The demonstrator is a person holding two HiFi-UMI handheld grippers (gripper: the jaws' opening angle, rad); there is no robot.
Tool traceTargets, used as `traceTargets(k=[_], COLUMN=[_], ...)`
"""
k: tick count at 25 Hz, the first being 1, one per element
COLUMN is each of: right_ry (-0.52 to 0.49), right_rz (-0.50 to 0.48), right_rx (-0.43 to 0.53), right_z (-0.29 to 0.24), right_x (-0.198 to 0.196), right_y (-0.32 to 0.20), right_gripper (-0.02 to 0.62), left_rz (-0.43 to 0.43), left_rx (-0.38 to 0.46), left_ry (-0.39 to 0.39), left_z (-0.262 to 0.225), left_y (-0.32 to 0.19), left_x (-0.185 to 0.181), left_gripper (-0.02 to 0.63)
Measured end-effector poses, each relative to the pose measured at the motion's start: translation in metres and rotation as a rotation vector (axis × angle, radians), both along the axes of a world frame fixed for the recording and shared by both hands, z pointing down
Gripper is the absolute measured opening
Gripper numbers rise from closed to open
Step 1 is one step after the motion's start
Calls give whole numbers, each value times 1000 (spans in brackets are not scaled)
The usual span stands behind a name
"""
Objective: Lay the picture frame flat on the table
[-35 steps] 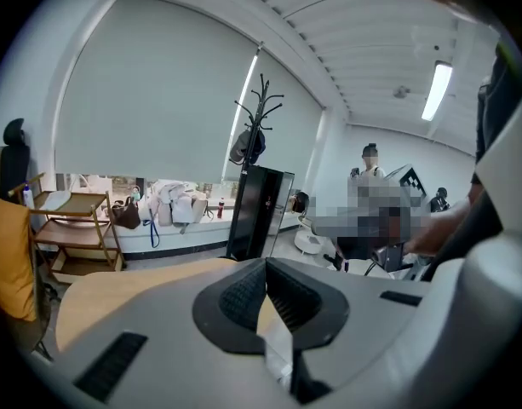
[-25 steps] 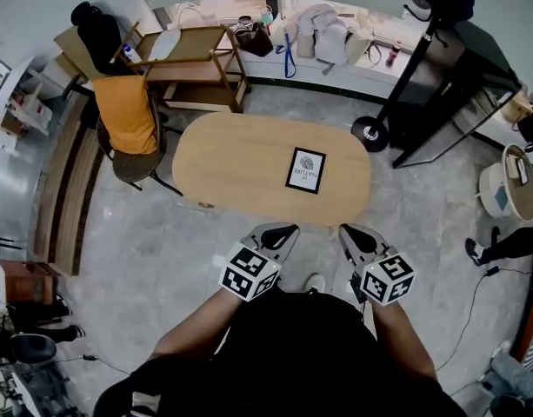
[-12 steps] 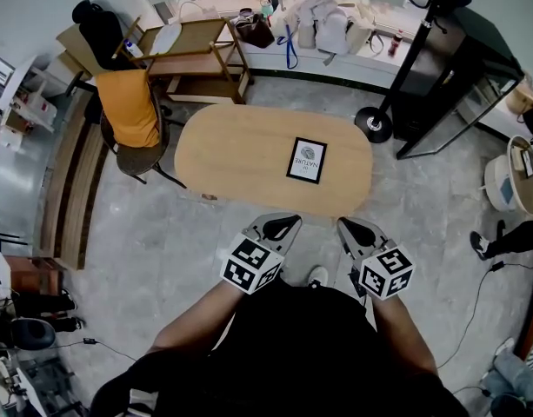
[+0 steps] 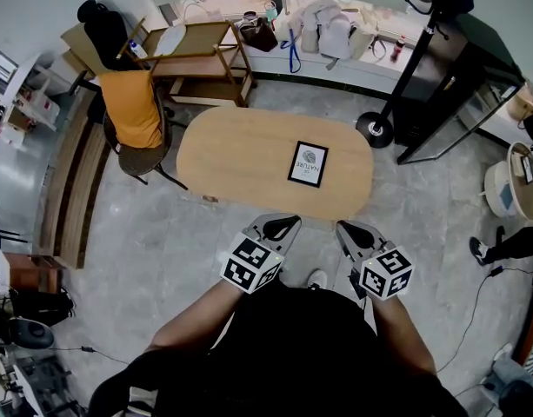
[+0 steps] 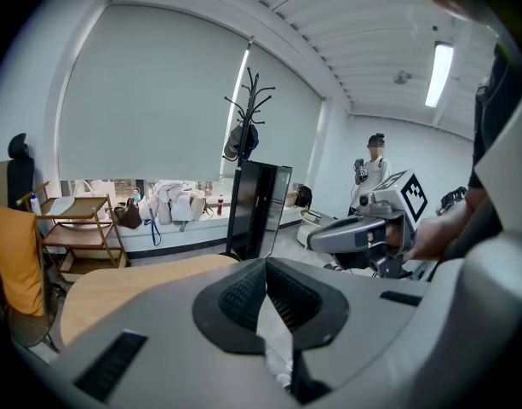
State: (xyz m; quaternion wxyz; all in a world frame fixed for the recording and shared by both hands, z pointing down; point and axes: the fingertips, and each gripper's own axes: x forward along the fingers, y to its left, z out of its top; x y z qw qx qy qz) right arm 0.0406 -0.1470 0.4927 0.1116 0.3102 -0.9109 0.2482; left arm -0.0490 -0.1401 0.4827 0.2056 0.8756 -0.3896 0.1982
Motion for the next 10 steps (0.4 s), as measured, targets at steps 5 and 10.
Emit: traceTargets(k=[5,10], right_ry=[-1,3], right_rz=[-1,0], right_rx=[10,9], right_z=[-3,-4], right_x=[-5,-5], right_y=[-2,-4], right_gripper=[0,0], left_rz=[-1,-1], left_rx=[4,6], left_ry=[-2,4], left_z=[-2,-4], left_y=[-3,-6], left_x=[-5,-5], left_gripper=[5,5])
